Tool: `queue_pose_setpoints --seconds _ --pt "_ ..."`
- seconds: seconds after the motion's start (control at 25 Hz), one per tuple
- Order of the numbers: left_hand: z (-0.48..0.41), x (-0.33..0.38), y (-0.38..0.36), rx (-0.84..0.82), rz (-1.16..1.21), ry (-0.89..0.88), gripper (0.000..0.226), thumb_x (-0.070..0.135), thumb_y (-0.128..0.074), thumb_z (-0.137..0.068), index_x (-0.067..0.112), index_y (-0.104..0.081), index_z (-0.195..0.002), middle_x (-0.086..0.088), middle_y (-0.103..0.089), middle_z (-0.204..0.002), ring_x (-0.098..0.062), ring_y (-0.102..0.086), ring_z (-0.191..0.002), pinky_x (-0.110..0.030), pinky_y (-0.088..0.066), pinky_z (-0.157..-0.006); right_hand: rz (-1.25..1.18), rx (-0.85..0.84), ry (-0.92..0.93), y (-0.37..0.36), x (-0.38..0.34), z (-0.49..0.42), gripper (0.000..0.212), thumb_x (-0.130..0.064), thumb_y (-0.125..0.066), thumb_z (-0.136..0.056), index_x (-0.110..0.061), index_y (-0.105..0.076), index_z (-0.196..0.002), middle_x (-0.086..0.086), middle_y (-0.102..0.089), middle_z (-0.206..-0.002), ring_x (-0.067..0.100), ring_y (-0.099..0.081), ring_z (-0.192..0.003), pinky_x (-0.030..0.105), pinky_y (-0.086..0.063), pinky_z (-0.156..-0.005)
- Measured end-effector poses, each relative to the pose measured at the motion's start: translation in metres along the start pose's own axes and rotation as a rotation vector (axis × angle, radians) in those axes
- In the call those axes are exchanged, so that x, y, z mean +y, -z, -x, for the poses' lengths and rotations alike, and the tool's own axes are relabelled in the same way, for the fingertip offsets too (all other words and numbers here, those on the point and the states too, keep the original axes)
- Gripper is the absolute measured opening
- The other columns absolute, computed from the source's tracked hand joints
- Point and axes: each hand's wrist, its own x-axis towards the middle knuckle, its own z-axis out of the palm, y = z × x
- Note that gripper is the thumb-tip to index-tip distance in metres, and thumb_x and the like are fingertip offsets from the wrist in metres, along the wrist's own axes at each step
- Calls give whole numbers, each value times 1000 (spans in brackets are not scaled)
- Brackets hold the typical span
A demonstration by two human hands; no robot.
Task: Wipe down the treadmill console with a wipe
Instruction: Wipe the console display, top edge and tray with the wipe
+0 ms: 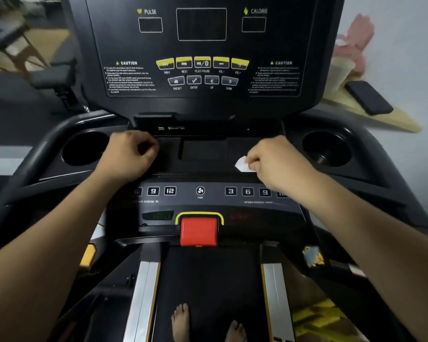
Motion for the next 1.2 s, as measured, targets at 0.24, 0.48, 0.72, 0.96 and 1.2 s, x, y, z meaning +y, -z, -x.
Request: queue_pose_setpoints --seconds 0.24,0.48,0.72,0.96,1.2 --pt "-2 -5 -2 -14 26 -38 9 7 -66 -84 11 -74 -86 -9 -75 -89 -29 -69 -89 -31 -46 -80 46 124 -73 12 -1 -21 25 -1 -54 -86 -10 -71 -101 13 -63 -103 32 -59 -96 31 -45 -78" --pt "-7 -10 -5 -19 77 -44 8 6 -67 -83 10 -73 -85 -11 -72 -84 -32 -67 -84 -35 -49 -79 232 8 -220 15 4 -8 17 3 -54 -76 -8 -61 -85 10 -54 -79 28 -57 -70 33 -51 -66" --pt "-4 -11 -6 -11 75 -47 8 6 -66 -83 9 -73 -86 -12 -71 -84 -34 -66 -84 -36 -49 -78 292 67 -148 14 -19 -5 17 3 -58 -73 -13 -62 -75 2 -40 -63 33 -59 -68 34 -44 -56" --pt "-7 -12 -10 1 71 -5 15 26 -67 -90 12 -73 -87 -9 -69 -83 -29 -63 -81 -31 -44 -73 -177 346 -441 20 46 -2 21 -7 -58 -86 -17 -77 -85 7 -73 -89 29 -67 -83 27 -50 -74" --pt "-6 -9 -7 2 43 -5 15 24 -68 -91 10 -73 -87 -11 -68 -81 -30 -63 -79 -28 -38 -70 -286 260 -420 15 46 -39 23 -8 -54 -93 -14 -76 -100 10 -70 -107 28 -63 -99 20 -42 -80"
